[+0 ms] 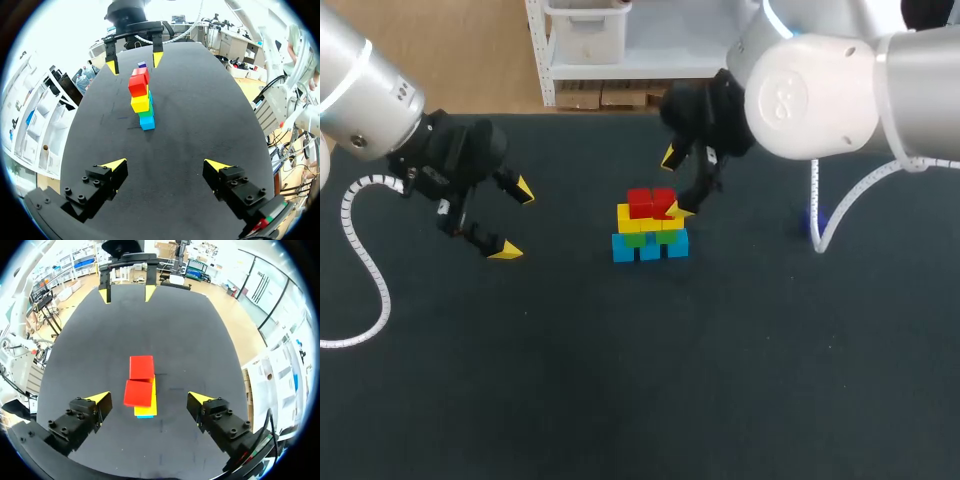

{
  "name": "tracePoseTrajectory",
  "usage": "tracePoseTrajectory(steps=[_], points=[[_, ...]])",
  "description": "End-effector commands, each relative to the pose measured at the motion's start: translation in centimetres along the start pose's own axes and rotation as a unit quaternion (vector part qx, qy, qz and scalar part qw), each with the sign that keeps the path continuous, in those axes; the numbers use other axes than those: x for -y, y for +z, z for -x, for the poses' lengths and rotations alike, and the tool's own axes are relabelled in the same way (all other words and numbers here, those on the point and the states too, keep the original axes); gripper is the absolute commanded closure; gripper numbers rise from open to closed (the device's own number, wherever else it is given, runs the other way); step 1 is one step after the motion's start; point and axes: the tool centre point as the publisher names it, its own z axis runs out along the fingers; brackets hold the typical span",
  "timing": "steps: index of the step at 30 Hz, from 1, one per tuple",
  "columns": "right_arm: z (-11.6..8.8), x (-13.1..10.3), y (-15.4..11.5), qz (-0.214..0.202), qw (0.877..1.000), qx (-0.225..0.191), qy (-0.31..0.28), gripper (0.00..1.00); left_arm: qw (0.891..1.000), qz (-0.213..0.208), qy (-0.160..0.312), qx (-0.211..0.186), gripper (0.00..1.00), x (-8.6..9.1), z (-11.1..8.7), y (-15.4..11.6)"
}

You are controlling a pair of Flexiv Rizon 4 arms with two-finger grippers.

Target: Place the blue cubes, place green cubes on the blue cubes, place the yellow cubes on the green cubes, then place the red cubes on the yellow cubes, and place purple cube on the red cubes.

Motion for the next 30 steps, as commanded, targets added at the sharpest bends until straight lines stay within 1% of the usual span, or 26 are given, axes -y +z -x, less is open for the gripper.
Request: tracePoseTrajectory(steps=[1, 2, 4, 5, 7, 8, 15, 30], points=[[-0.7, -0.6, -1.5, -0.012, 1.0, 0.009, 0.008, 0.01, 1.0, 0.001, 0.001, 0.002, 0.0, 0.1, -0.1, 0.0], [-0.9, -0.6, -1.8, -0.014, 1.0, 0.01, 0.011, 0.05, 1.0, 0.001, 0.001, 0.002, 0.0, 0.1, -0.1, 0.0], [-1.3, -0.7, -2.2, -0.019, 1.0, 0.012, 0.018, 0.42, 1.0, 0.001, 0.001, 0.002, 0.0, 0.1, -0.1, 0.0], [-1.7, -0.7, -2.4, -0.021, 0.999, 0.012, 0.021, 0.66, 1.0, 0.001, 0.001, 0.002, 0.0, 0.1, -0.1, 0.0], [-2.2, -0.9, -2.5, -0.022, 0.999, 0.01, 0.025, 0.93, 1.0, 0.001, 0.001, 0.002, 0.0, 0.1, -0.1, 0.0], [-2.4, -0.9, -2.4, -0.021, 0.999, 0.009, 0.027, 1.0, 1.0, 0.001, 0.001, 0.002, 0.0, 0.1, -0.1, 0.0], [-3.1, -1.4, -2.0, -0.018, 0.999, 0.008, 0.029, 1.0, 1.0, 0.001, 0.001, 0.002, 0.0, 0.1, -0.1, 0.0], [-2.3, -1.3, -0.7, -0.007, 1.0, 0.015, 0.021, 1.0, 1.0, 0.001, 0.001, 0.002, 0.0, 0.1, -0.1, 0.0]])
